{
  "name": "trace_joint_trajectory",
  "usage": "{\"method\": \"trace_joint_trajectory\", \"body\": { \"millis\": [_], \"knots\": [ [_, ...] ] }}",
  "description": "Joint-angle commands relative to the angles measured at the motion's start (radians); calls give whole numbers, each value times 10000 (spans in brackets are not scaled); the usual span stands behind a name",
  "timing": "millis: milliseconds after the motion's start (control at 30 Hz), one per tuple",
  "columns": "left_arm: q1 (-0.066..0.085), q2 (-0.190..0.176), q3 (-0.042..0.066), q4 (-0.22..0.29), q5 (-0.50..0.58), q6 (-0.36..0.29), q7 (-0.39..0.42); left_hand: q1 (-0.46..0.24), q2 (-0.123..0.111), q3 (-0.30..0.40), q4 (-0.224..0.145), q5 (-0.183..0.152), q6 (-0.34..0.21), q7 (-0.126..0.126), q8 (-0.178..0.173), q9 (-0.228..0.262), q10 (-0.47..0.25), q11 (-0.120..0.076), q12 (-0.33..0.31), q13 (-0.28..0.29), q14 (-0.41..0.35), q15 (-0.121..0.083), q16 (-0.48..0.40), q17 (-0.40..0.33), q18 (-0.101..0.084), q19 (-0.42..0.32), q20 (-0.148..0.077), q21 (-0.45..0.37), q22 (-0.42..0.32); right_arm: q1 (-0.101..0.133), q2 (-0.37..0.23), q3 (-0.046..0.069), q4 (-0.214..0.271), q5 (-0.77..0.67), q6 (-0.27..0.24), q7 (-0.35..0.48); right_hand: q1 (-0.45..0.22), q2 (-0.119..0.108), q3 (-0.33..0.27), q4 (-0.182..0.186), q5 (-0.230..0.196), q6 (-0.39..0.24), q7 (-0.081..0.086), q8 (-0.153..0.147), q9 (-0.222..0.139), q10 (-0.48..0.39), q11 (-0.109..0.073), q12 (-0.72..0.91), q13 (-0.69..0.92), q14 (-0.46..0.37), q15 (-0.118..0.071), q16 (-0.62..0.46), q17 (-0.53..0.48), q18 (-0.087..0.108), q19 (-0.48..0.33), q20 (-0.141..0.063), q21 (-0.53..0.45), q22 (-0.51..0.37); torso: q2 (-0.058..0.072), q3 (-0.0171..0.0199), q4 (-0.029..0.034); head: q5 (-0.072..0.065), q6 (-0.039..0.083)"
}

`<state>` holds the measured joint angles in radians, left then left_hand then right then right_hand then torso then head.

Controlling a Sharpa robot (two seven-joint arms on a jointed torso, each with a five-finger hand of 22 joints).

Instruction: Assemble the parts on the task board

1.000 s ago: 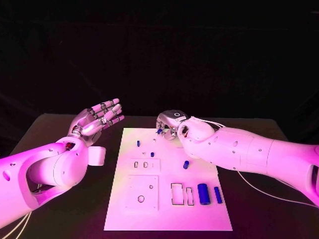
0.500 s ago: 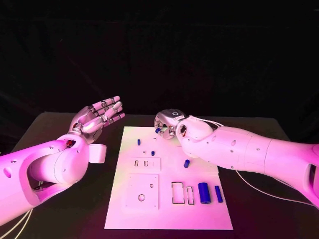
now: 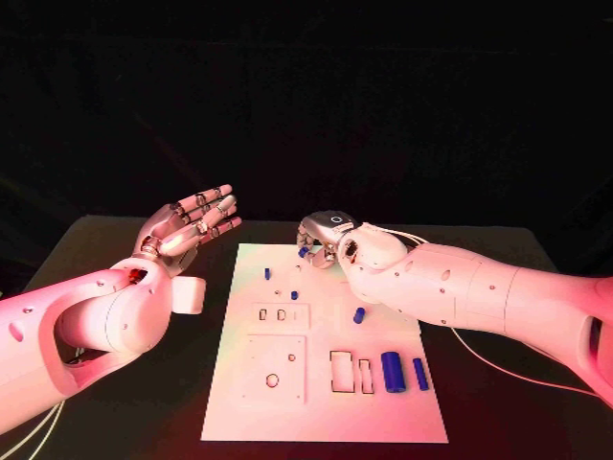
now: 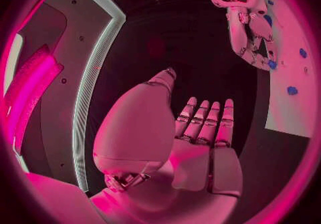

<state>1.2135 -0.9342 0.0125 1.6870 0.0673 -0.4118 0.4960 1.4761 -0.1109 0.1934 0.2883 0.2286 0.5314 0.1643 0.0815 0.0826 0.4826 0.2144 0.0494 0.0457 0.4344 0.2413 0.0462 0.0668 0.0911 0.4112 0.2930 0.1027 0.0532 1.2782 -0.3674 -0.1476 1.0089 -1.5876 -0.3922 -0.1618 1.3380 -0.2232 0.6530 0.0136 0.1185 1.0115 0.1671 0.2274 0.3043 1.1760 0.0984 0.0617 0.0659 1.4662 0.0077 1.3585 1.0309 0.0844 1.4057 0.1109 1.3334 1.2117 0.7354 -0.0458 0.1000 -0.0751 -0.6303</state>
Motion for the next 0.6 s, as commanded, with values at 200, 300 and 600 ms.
{"method": "trace_joint_trajectory", "body": {
  "millis": [200,300,600],
  "knots": [
    [25,-1,10,13,17,103,47,69,-23,-21,-56,-20,43,855,45,11,-39,21,-59,-11,-48,-65,-25,-17,-83,55,-11,-16,-1,-8,-38,-7,-17,-39,33,117,-35,-141,-904,-113,133,-1197,152,-783,-204,-2367,309,44,-20,-245,297,-511,-1175,341,-1078,252,-1633,-2082,4,11,-24,45,-5],
    [26,-12,10,4,17,112,42,69,-23,-21,-56,-20,43,855,45,11,-39,21,-59,-11,-48,-65,-25,-17,-83,55,-11,-16,-1,-8,-193,-8,154,-24,-135,162,365,134,-2254,-8,369,-1501,-190,-1022,-320,-2691,348,121,-6,-282,318,-618,-1421,385,-1097,271,-1950,-2379,0,15,-34,44,21],
    [30,-126,9,-114,46,226,67,65,-22,-28,-50,-22,52,849,43,10,-71,8,-62,-14,-52,-8,-23,-22,-72,105,-17,-3,5,119,-1923,43,1973,508,-1532,477,842,349,-2837,309,213,-960,41,-932,-365,-1535,113,788,74,-224,132,-581,-1451,307,-750,107,-1826,-2034,-2,50,-163,120,121]
  ]
}}
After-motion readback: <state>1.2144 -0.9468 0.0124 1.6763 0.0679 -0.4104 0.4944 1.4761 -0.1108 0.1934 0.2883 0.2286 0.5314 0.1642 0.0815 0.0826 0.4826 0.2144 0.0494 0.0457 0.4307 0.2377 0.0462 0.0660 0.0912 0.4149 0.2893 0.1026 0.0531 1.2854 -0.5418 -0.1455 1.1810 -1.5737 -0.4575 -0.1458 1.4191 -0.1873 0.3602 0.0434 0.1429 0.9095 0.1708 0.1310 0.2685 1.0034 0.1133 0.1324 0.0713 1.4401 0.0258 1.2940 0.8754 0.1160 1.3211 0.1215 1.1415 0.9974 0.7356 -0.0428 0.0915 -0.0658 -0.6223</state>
